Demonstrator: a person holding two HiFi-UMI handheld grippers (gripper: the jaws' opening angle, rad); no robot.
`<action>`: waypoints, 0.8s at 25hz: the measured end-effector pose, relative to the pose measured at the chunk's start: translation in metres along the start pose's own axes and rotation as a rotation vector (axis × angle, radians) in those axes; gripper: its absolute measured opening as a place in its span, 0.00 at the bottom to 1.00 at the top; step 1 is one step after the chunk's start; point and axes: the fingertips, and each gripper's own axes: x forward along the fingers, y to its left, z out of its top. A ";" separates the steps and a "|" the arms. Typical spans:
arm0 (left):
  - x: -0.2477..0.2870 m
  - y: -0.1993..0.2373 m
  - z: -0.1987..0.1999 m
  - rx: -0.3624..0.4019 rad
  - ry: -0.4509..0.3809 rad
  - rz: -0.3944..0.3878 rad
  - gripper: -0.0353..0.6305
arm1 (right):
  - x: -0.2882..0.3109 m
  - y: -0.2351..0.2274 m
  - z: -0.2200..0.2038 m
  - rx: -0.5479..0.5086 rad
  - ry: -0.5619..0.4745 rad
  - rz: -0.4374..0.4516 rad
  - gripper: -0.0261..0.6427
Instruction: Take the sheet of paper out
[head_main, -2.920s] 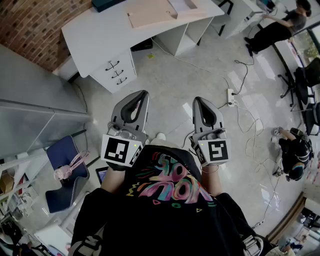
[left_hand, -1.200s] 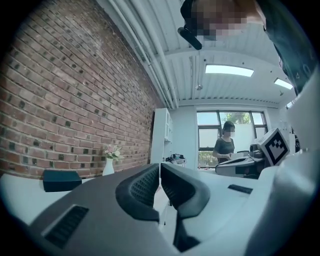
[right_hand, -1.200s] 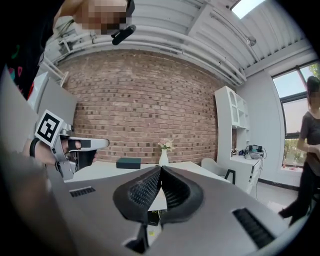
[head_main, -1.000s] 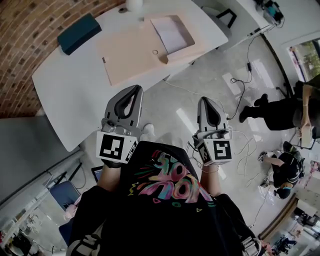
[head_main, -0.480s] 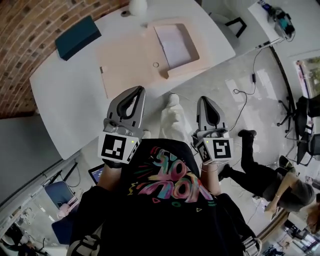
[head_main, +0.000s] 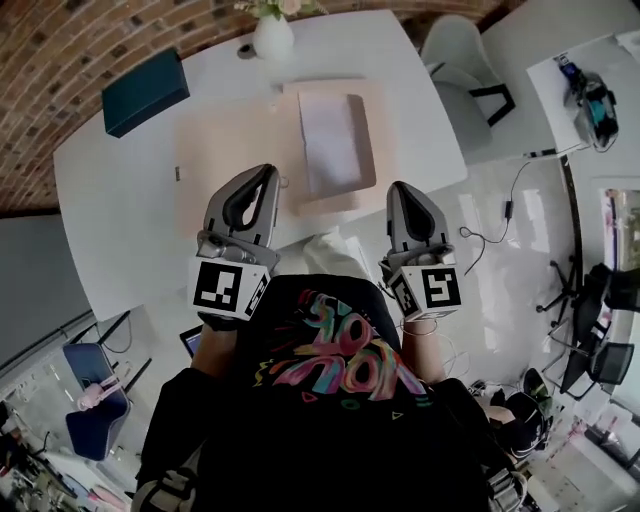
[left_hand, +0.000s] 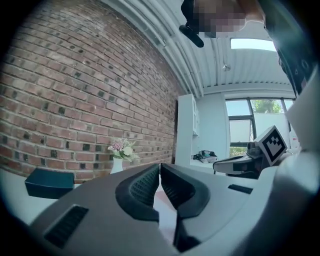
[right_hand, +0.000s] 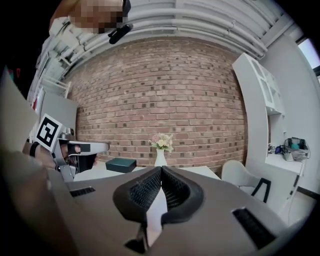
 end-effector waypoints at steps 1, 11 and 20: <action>0.014 0.001 0.001 -0.001 -0.001 0.025 0.10 | 0.011 -0.013 0.003 -0.010 0.000 0.025 0.07; 0.101 0.012 0.006 -0.032 0.008 0.245 0.10 | 0.098 -0.088 0.020 -0.036 0.030 0.252 0.07; 0.118 0.028 0.001 -0.060 0.051 0.276 0.10 | 0.134 -0.094 0.026 -0.027 0.050 0.301 0.07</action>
